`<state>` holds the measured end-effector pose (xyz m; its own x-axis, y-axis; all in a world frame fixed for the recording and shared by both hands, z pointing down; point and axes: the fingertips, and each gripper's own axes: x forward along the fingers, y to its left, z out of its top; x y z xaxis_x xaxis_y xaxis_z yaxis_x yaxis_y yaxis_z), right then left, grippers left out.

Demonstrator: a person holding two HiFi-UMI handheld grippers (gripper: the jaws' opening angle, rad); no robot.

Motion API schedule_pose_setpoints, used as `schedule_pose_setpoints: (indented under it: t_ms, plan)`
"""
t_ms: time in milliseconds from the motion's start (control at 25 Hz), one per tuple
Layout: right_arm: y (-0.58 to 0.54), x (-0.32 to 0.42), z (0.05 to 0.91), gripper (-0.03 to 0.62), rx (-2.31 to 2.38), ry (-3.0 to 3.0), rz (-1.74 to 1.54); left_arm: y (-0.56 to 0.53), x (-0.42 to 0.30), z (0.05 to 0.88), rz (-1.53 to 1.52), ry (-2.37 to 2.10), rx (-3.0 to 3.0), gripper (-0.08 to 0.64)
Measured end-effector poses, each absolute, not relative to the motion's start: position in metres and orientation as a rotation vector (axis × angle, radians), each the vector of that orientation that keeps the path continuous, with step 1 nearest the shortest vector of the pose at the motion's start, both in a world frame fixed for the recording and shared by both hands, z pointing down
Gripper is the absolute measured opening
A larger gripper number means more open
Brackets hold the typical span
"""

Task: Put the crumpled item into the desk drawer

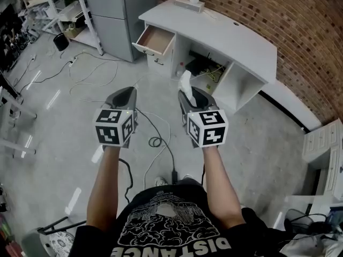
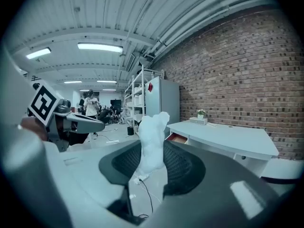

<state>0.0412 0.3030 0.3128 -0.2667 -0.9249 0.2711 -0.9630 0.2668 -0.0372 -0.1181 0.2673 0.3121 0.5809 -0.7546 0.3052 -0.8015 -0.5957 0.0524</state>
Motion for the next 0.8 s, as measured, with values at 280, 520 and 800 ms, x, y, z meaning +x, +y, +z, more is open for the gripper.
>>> schedule_pose_setpoints:
  t_ms: [280, 520, 800]
  plan:
    - [0.289, 0.039, 0.317, 0.146, 1.768, -2.338, 0.293, 0.253, -0.122, 0.317, 0.375, -1.309, 2.62, -0.002]
    - [0.273, 0.041, 0.322, 0.146, 1.757, -2.348, 0.299, 0.236, -0.115, 0.319, 0.385, -1.307, 2.625, -0.002]
    - [0.24, 0.065, 0.328, 0.146, 1.747, -2.365, 0.309, 0.204, -0.09, 0.324, 0.409, -1.315, 2.623, -0.002]
